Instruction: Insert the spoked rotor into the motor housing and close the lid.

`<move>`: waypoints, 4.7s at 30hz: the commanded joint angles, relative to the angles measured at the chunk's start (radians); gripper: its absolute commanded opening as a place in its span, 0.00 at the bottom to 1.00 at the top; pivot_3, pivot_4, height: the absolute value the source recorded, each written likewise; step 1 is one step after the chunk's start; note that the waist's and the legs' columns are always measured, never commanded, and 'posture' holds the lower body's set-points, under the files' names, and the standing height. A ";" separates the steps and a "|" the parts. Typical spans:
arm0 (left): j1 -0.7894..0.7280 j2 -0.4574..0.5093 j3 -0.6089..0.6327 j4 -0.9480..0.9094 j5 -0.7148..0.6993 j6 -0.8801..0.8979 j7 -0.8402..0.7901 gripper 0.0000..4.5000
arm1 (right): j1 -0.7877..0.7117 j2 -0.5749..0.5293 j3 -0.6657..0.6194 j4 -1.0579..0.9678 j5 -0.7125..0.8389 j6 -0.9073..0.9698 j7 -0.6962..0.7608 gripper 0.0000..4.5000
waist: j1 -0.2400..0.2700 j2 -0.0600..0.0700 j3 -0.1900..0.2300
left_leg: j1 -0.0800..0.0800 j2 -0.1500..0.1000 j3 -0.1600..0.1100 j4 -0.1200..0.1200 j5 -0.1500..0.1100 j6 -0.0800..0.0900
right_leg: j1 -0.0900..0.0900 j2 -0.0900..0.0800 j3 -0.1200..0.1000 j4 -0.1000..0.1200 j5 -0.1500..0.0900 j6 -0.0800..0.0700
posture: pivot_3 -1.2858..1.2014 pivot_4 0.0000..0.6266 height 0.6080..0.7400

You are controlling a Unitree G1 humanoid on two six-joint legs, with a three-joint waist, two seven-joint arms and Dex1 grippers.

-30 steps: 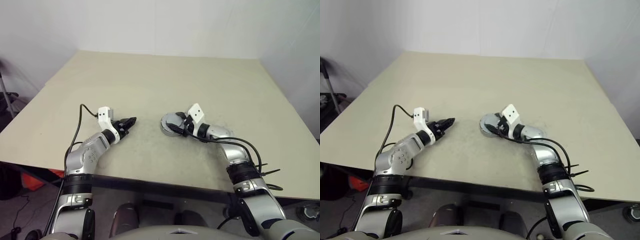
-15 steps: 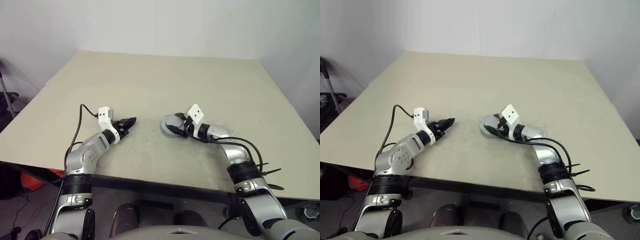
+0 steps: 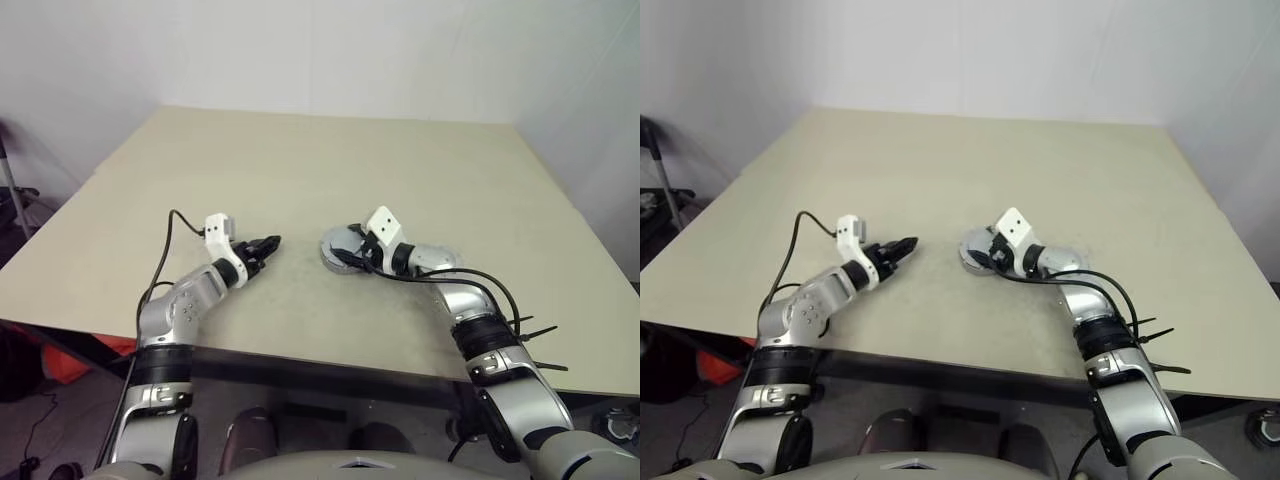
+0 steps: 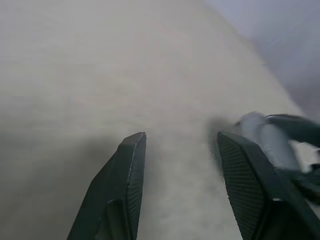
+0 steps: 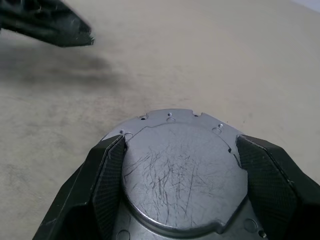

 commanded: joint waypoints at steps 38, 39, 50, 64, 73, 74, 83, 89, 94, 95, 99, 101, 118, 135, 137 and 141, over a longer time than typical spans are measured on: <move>0.006 -0.010 -0.019 -0.017 0.017 0.001 0.010 0.54 | 0.009 0.008 -0.086 -0.103 0.118 0.062 0.036 0.69 | -0.002 0.000 0.000 | -0.008 0.000 -0.001 0.001 -0.003 0.005 | -0.007 0.000 0.000 -0.001 -0.001 0.001 | 0.52 0.00 1.00; 0.008 -0.010 -0.019 -0.020 0.016 0.003 0.010 0.54 | 0.011 0.007 -0.092 -0.116 0.126 0.065 0.041 0.69 | -0.002 0.000 0.000 | -0.010 0.000 -0.001 0.001 -0.003 0.005 | -0.008 0.000 0.000 -0.001 -0.001 0.001 | 0.52 0.00 1.00; -0.002 0.000 -0.011 -0.002 0.017 0.000 0.011 0.54 | 0.061 -0.022 -0.068 -0.172 0.127 0.112 0.099 0.69 | 0.000 0.000 0.000 | -0.017 0.000 -0.001 0.001 -0.003 0.005 | -0.015 0.000 0.000 -0.002 -0.001 0.001 | 0.52 0.00 1.00; 0.012 -0.002 -0.022 -0.009 0.022 -0.001 0.013 0.54 | 0.037 -0.006 -0.076 -0.118 0.115 0.112 0.070 0.69 | 0.000 0.000 0.000 | -0.016 0.000 -0.001 0.001 -0.003 0.005 | -0.014 0.000 0.000 -0.003 -0.001 0.001 | 0.52 0.00 1.00; 0.023 -0.005 -0.025 -0.024 0.020 0.003 0.018 0.54 | 0.060 -0.029 -0.058 -0.135 0.106 0.138 0.101 0.69 | 0.001 0.000 0.000 | -0.016 0.000 -0.001 0.001 -0.003 0.005 | -0.013 0.000 0.000 -0.003 -0.001 0.001 | 0.52 0.00 1.00; 0.023 -0.006 -0.025 -0.025 0.019 0.004 0.017 0.54 | 0.060 -0.029 -0.059 -0.132 0.106 0.142 0.098 0.69 | 0.001 0.000 0.000 | -0.016 0.000 -0.001 0.001 -0.003 0.005 | -0.013 0.000 0.000 -0.003 -0.001 0.001 | 0.52 0.00 1.00; 0.032 -0.008 -0.028 -0.038 0.016 0.012 0.020 0.54 | 0.058 -0.022 -0.055 -0.124 0.096 0.149 0.072 0.69 | 0.001 0.000 0.000 | -0.014 0.000 -0.001 0.001 -0.003 0.005 | -0.011 0.000 0.000 -0.003 -0.001 0.001 | 0.52 0.00 1.00; 0.033 -0.008 -0.025 -0.036 0.015 0.012 0.020 0.54 | 0.050 -0.017 -0.046 -0.112 0.090 0.151 0.058 0.69 | 0.000 0.000 0.000 | -0.013 0.000 -0.001 0.001 -0.003 0.005 | -0.009 0.000 0.000 -0.003 -0.001 0.001 | 0.52 0.00 1.00; 0.029 -0.009 -0.025 -0.029 0.016 0.010 0.019 0.54 | 0.037 -0.006 -0.039 -0.094 0.085 0.154 0.045 0.69 | 0.000 0.000 0.000 | -0.012 0.000 -0.001 0.001 -0.003 0.005 | -0.009 0.000 0.000 -0.003 -0.001 0.001 | 0.52 0.00 1.00; 0.028 -0.009 -0.025 -0.028 0.017 0.009 0.020 0.54 | 0.035 -0.006 -0.036 -0.090 0.083 0.153 0.045 0.69 | 0.000 0.000 0.000 | -0.012 0.000 -0.001 0.001 -0.003 0.005 | -0.009 0.000 0.000 -0.003 -0.001 0.001 | 0.52 0.00 1.00; 0.028 -0.009 -0.023 -0.026 0.017 0.007 0.021 0.54 | 0.033 -0.006 -0.031 -0.082 0.079 0.149 0.045 0.69 | -0.002 0.000 0.000 | -0.011 0.000 -0.001 0.001 -0.003 0.005 | -0.008 0.000 0.000 -0.003 -0.001 0.001 | 0.52 0.00 1.00; 0.030 -0.009 -0.023 -0.027 0.017 0.007 0.020 0.54 | 0.032 -0.006 -0.032 -0.078 0.078 0.150 0.039 0.69 | -0.002 0.000 0.000 | -0.011 0.000 -0.001 0.001 -0.003 0.005 | -0.008 0.000 0.000 -0.003 -0.001 0.001 | 0.52 0.00 1.00; 0.039 -0.011 -0.030 -0.035 0.020 0.010 0.022 0.54 | 0.036 -0.016 -0.054 -0.083 0.082 0.144 0.014 0.69 | -0.002 0.000 0.000 | -0.009 0.000 -0.001 0.000 -0.004 0.006 | -0.007 0.000 0.000 -0.003 -0.001 0.001 | 0.52 0.00 1.00; 0.030 -0.006 -0.033 -0.020 0.023 0.007 0.022 0.54 | 0.060 -0.075 -0.069 -0.129 0.094 0.130 0.050 0.69 | 0.005 0.001 0.000 | -0.012 -0.002 0.000 -0.001 -0.004 0.006 | -0.007 -0.002 0.000 -0.008 -0.001 0.001 | 0.52 0.00 1.00; 0.030 -0.006 -0.034 -0.017 0.024 0.006 0.023 0.54 | 0.060 -0.069 -0.082 -0.134 0.106 0.136 0.039 0.69 | 0.005 0.001 0.000 | -0.012 -0.002 0.000 -0.001 -0.004 0.006 | -0.007 -0.002 0.000 -0.008 -0.001 0.001 | 0.52 0.00 1.00; 0.038 -0.008 -0.035 -0.022 0.024 0.005 0.024 0.54 | 0.053 -0.055 -0.119 -0.148 0.135 0.125 0.005 0.69 | 0.005 0.001 0.000 | -0.012 -0.002 0.000 -0.001 -0.004 0.006 | -0.007 -0.002 0.000 -0.008 -0.001 0.001 | 0.52 0.00 1.00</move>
